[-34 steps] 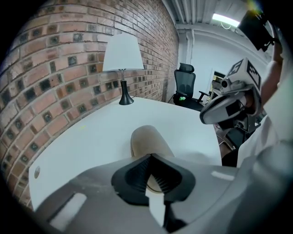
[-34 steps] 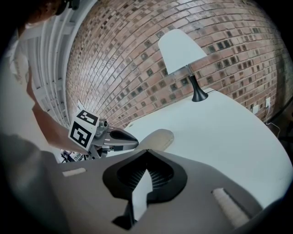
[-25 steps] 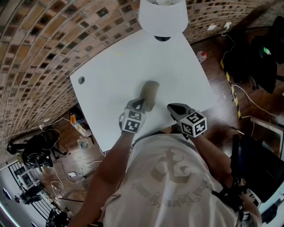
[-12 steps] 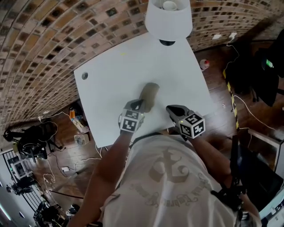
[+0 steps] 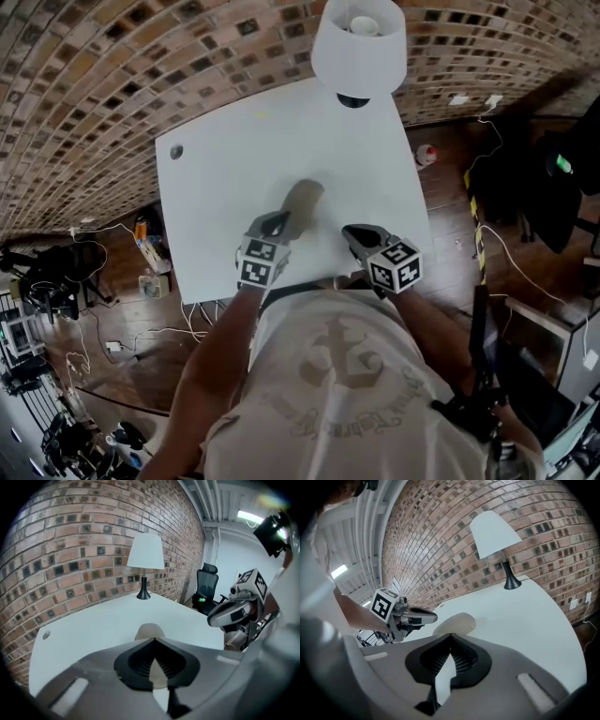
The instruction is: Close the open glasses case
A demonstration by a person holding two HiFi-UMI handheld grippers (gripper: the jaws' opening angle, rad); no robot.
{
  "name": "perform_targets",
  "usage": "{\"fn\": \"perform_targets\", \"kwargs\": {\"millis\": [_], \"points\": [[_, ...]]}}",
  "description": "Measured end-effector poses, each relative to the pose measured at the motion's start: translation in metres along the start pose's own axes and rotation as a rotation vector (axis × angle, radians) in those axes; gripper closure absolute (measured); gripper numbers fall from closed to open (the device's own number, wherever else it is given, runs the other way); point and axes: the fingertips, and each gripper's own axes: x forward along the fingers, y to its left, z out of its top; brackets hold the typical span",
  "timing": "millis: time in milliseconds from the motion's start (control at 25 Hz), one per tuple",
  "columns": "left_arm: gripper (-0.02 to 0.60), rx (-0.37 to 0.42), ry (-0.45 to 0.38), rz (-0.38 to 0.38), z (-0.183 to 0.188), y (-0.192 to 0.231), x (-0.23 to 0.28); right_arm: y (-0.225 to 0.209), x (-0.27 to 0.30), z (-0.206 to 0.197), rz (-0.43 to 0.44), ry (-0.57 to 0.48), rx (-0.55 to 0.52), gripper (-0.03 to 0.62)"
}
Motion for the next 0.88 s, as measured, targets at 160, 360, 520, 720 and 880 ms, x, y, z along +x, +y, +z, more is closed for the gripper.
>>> {"fn": "perform_targets", "kwargs": {"millis": [160,360,520,720,880], "points": [[0.574,-0.033,-0.119,-0.017,0.021,0.005,-0.038,0.013,0.020,0.022,0.038,-0.030,-0.071,0.585],[0.575,-0.075,-0.258,-0.031,0.030,-0.023,-0.065,0.028,0.001,0.034,0.079,-0.057,-0.164,0.585],[0.575,-0.112,-0.337,-0.021,0.022,-0.028,-0.090,0.053,-0.004,0.037,0.143,-0.077,-0.189,0.585],[0.575,-0.138,-0.395,-0.027,0.010,-0.053,-0.116,0.078,-0.026,0.027,0.186,-0.115,-0.160,0.585],[0.575,-0.156,-0.429,-0.038,-0.003,-0.069,-0.138,0.090,-0.040,0.014,0.180,-0.140,-0.113,0.585]]}}
